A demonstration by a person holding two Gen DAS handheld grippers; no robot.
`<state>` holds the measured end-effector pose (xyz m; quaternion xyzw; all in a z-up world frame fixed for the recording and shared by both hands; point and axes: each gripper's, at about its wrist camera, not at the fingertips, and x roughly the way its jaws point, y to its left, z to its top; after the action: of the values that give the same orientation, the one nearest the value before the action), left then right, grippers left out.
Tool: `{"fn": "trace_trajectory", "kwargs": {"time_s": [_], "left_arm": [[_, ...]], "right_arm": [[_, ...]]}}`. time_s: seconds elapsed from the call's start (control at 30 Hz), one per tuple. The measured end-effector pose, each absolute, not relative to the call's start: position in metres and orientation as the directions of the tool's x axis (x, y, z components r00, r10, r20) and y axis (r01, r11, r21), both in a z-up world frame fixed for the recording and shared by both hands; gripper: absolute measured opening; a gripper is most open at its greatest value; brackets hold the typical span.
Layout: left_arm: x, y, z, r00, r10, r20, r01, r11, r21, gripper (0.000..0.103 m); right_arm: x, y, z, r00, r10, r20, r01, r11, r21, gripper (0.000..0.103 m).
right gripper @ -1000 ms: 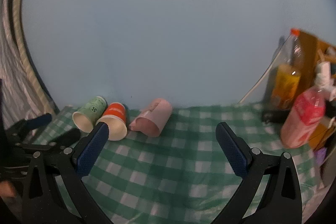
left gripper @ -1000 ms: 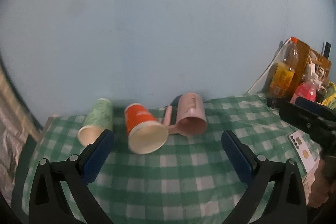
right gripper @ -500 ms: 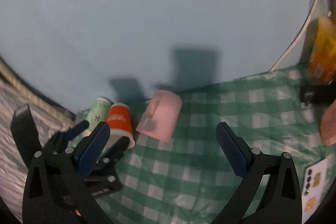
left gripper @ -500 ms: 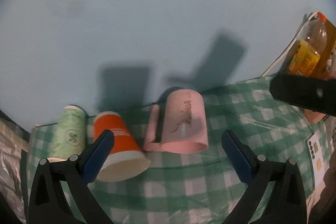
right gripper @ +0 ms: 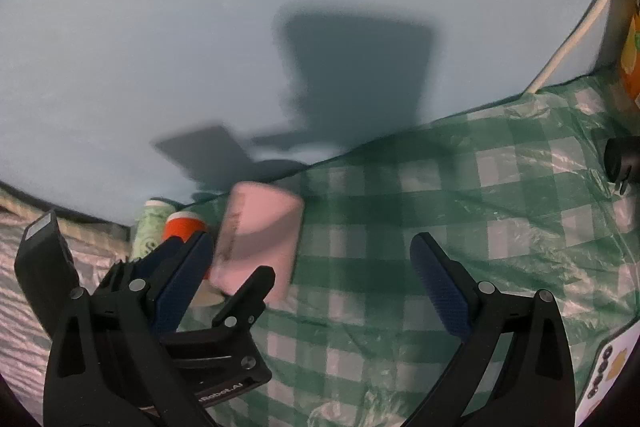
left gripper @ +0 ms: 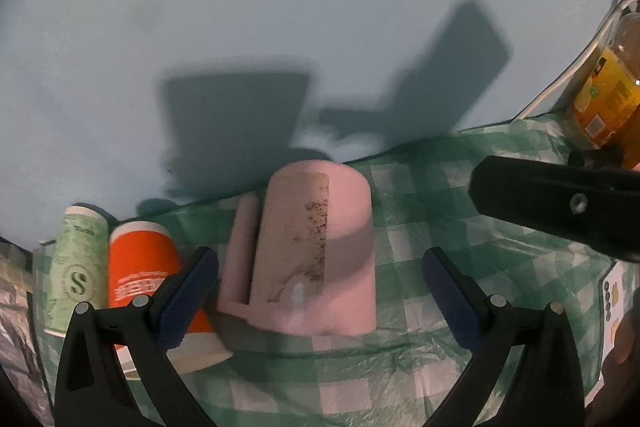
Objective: Flip cup upside down
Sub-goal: 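Move the right tool down to the pink mug and close around it, then lift the pink mug with the right tool and rotate it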
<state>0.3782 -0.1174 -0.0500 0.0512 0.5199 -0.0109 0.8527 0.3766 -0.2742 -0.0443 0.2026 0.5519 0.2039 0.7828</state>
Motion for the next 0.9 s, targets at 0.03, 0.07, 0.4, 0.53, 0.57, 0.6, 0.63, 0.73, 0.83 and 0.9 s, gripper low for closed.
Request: {"fn": "trace_trajectory", "kwargs": {"time_s": [0.03,0.07,0.4,0.53,0.57,0.6,0.63,0.73,0.83,0.9], "left_arm": [[0.379,-0.116,-0.053,0.450,0.039,-0.892,0.066,0.995,0.077,0.103],[0.381,-0.115,-0.056,0.442,0.042,-0.896,0.060,0.995,0.076,0.102],[0.416,-0.125,-0.079,0.355,0.039,-0.934,0.078,0.994,0.071,0.089],[0.427,-0.124,-0.085,0.347,0.050,-0.936,0.074,0.994,0.081,0.074],[0.429,-0.121,-0.086,0.344,0.034,-0.938,0.073,0.995,0.063,0.074],[0.431,-0.119,-0.086,0.345,0.025,-0.938,0.073,0.996,0.053,0.074],[0.431,-0.119,-0.085,0.350,0.021,-0.936,0.078,0.996,0.052,0.074],[0.429,-0.119,-0.084,0.362,0.019,-0.932,0.089,0.994,0.055,0.074],[0.421,-0.122,-0.086,0.363,0.002,-0.932,0.109,0.993,0.045,0.074],[0.418,-0.119,-0.083,0.366,-0.017,-0.931,0.120,0.992,0.029,0.074]], "right_arm": [[0.378,-0.276,-0.045,0.305,0.539,-0.786,-0.089,0.837,0.540,0.100],[0.379,-0.276,-0.048,0.302,0.537,-0.788,-0.083,0.838,0.539,0.100],[0.385,-0.284,-0.063,0.288,0.517,-0.806,-0.056,0.850,0.524,0.100],[0.387,-0.281,-0.066,0.279,0.517,-0.809,-0.059,0.850,0.523,0.100],[0.388,-0.281,-0.066,0.278,0.518,-0.809,-0.061,0.850,0.523,0.100],[0.388,-0.278,-0.068,0.277,0.518,-0.809,-0.064,0.850,0.522,0.100],[0.389,-0.278,-0.069,0.277,0.517,-0.810,-0.063,0.851,0.521,0.100],[0.390,-0.281,-0.071,0.278,0.516,-0.810,-0.058,0.851,0.522,0.100],[0.391,-0.280,-0.067,0.263,0.515,-0.816,-0.052,0.852,0.522,0.100],[0.390,-0.281,-0.064,0.268,0.517,-0.813,-0.060,0.851,0.522,0.100]]}}
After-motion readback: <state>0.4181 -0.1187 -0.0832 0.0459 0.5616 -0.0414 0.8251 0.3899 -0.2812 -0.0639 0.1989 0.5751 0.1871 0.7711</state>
